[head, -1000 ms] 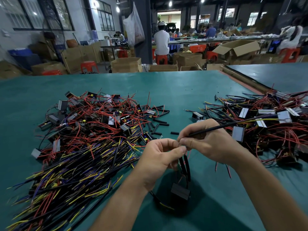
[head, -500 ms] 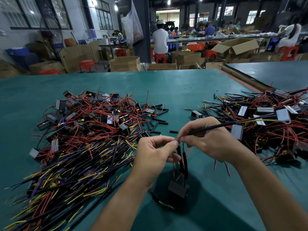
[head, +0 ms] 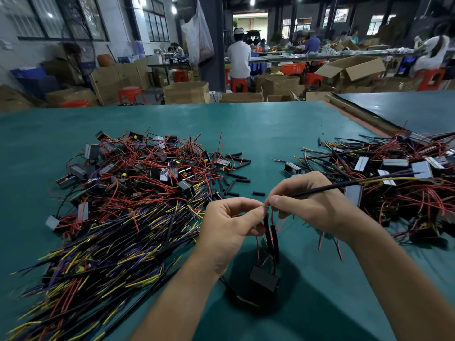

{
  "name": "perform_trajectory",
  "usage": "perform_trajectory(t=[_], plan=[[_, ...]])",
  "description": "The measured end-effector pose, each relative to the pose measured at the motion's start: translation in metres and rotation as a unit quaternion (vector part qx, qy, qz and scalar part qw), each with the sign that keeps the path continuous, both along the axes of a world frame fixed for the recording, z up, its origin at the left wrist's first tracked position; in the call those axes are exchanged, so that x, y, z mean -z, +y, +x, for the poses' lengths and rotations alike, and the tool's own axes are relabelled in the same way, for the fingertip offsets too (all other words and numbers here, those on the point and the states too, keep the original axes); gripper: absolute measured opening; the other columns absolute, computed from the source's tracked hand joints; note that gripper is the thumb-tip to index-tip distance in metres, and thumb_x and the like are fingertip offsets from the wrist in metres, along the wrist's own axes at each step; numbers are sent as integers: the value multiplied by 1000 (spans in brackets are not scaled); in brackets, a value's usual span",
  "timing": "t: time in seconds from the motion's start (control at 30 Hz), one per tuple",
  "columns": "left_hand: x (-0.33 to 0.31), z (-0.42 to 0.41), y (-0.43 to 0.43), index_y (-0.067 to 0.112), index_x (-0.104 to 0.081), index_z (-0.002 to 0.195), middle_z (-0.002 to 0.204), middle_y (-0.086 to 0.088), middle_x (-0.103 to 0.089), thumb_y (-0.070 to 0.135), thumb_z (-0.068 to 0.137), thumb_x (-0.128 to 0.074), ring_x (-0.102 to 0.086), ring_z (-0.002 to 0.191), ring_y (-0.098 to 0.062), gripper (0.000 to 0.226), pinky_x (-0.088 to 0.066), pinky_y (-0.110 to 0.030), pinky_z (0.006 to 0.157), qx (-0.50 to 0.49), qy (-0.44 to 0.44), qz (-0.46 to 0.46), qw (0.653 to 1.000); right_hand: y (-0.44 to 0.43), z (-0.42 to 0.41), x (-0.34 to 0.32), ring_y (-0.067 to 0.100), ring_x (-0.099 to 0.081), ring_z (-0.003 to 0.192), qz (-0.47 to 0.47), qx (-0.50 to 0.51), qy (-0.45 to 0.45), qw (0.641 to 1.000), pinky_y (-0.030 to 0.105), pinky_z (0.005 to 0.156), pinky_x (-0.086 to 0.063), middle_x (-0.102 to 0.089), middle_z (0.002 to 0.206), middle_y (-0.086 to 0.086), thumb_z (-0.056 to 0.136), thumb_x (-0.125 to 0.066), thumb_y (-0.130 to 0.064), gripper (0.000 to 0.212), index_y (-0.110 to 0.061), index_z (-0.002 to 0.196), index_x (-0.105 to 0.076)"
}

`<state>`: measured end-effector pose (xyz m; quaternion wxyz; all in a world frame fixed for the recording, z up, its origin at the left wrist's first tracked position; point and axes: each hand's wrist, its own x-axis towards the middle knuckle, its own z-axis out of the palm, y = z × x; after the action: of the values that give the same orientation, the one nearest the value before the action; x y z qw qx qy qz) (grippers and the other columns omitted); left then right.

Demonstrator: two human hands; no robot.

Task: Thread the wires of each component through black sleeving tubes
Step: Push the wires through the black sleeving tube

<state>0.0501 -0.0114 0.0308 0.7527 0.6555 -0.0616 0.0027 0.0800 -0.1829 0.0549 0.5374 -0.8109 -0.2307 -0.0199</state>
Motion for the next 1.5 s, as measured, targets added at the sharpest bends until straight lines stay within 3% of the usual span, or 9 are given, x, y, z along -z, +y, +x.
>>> perform_trajectory(t=[0.13, 0.5, 0.7, 0.9, 0.97, 1.07, 1.2, 1.3, 1.5], plan=[[0, -1, -1, 11, -74, 71, 62, -4, -69, -6, 83, -67, -60, 47, -10, 22, -52, -21, 52, -3, -26, 18, 999, -2, 0, 0, 16, -63, 59, 1, -4, 2, 1000, 39, 61, -51, -69, 66, 16, 75, -69, -22, 8, -19, 74, -76], [1, 0, 0, 7, -73, 76, 58, 4, -66, -3, 85, -67, -55, 46, -5, 15, -51, -21, 52, -3, -32, 45, 998, -4, -1, 0, 18, -64, 60, -6, -2, -13, 1000, 49, 60, -52, -69, 68, 14, 75, -71, -26, 7, -23, 72, -77], [3, 1, 0, 12, -74, 73, 59, 4, -65, 0, 85, -68, -54, 46, -7, 19, -51, -23, 53, -2, -36, 55, 998, -8, -1, -1, 8, -57, 56, -25, -33, -22, 999, 22, 52, -43, -69, 63, 7, 78, -75, -20, 5, -22, 74, -77], [1, 0, 1, 16, -74, 68, 60, 2, -66, -1, 86, -67, -53, 44, -9, 25, -51, -22, 50, -3, -29, 55, 998, -8, -2, -3, 9, -50, 54, -54, -29, -38, 997, 22, 49, -38, -66, 65, 13, 81, -78, -12, 8, -17, 74, -77], [0, 0, 1, 14, -73, 70, 56, 4, -65, 0, 86, -66, -53, 42, -9, 23, -50, -21, 50, -2, -24, 56, 998, -6, -4, -4, 14, -52, 53, -72, -16, -50, 996, 31, 49, -41, -66, 65, 11, 80, -78, -14, 8, -18, 73, -76], [0, 0, 1, 10, -71, 72, 50, 5, -60, 1, 87, -65, -52, 40, -8, 19, -47, -19, 48, 7, -6, 54, 999, -4, -5, -4, 25, -59, 57, -115, 18, -85, 990, 38, 54, -47, -66, 63, 5, 79, -77, -20, 10, -22, 71, -75], [1, 1, 2, 12, -73, 67, 55, -10, -53, 3, 88, -65, -50, 39, -10, 24, -45, -19, 48, 9, 41, 38, 998, 0, -7, -3, 14, -56, 55, -176, 38, -124, 976, 33, 55, -49, -64, 59, -5, 81, -72, -20, 16, -27, 67, -69], [0, 1, 3, 12, -73, 69, 69, -15, -59, 4, 88, -64, -50, 39, -9, 22, -46, -18, 47, 23, 92, 12, 995, 2, -8, -4, 12, -53, 54, -222, 35, -114, 968, 31, 55, -47, -62, 58, -5, 84, -67, -22, 14, -24, 69, -67], [1, 2, 1, 17, -74, 64, 71, -1, -68, 8, 85, -67, -51, 40, -8, 24, -43, -18, 46, 51, 146, -44, 987, -1, -9, -6, 7, -43, 51, -159, -3, -36, 987, 31, 50, -39, -56, 55, 0, 89, -65, -14, 19, -18, 70, -67]])
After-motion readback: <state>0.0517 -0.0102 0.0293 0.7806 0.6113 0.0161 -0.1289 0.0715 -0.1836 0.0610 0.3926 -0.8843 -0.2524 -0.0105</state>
